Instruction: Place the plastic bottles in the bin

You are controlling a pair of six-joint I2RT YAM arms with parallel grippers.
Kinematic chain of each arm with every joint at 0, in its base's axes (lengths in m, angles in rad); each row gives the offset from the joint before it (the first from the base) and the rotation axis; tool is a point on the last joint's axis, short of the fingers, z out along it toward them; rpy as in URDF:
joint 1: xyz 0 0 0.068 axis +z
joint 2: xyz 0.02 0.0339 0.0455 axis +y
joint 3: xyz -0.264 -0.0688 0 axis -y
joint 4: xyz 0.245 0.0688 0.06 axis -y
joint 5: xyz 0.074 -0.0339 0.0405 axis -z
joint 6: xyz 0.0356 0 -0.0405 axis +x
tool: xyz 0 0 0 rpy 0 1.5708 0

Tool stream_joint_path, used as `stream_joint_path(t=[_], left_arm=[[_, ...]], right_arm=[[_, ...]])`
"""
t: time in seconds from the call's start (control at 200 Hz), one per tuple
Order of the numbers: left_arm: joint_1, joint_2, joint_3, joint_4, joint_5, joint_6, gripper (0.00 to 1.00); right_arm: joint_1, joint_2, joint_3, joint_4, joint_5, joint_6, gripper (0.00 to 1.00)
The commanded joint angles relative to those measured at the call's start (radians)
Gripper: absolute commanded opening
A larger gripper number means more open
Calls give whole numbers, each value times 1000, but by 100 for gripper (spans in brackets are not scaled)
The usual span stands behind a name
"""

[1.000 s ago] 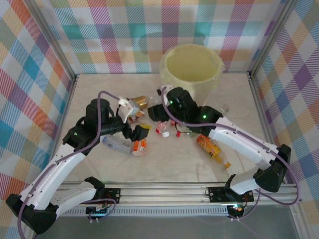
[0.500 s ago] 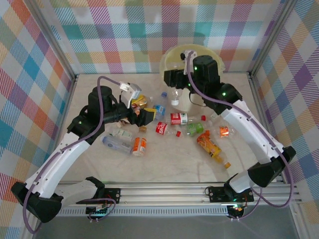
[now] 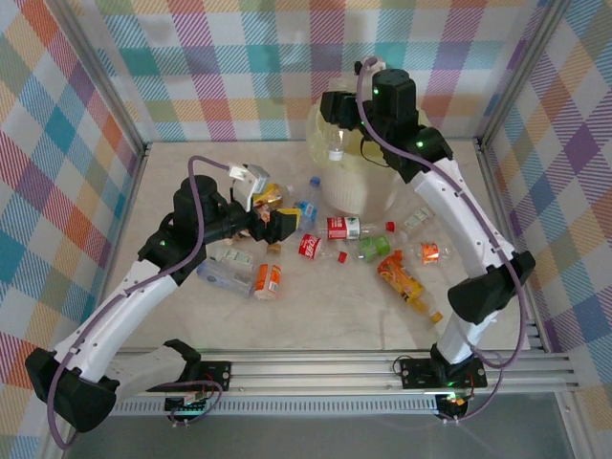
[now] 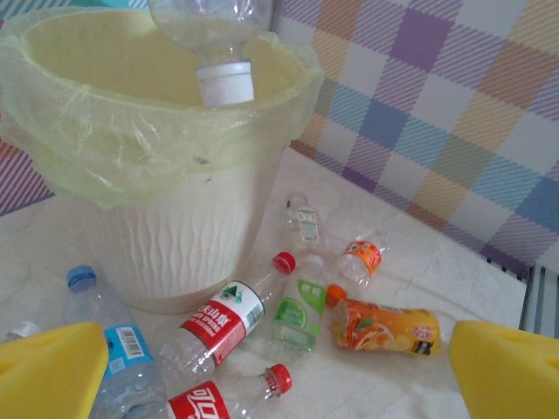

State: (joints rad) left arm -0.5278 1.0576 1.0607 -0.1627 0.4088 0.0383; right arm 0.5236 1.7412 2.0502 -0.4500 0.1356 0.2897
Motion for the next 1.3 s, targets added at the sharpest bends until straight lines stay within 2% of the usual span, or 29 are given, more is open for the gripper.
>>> stream_joint_path(t=[0.0,0.17,0.435,0.57,0.87,1.295], left_arm=[[3,-36,-40,86,-8,-38,100],[3,-42,-27,36,-27,-38,100],[-6,-38,-10,-34,-75,20,100],[-8,-36,-7,-47,-63,35,100],[-21,-17,-2,-60,-20,53,100],[-35,-17,-7,-63,-17,59,100]], right_arm=[[-13,32,70,17,60,-18,61],[-47,118,160,-18,153,-34,61],[-97,270,335,-175,199,-55,60],[-127,305,348,-248,109,-44,61],[-146,350,321,-374,3,-44,60],[-154,382,313,-457,-92,-53,66]])
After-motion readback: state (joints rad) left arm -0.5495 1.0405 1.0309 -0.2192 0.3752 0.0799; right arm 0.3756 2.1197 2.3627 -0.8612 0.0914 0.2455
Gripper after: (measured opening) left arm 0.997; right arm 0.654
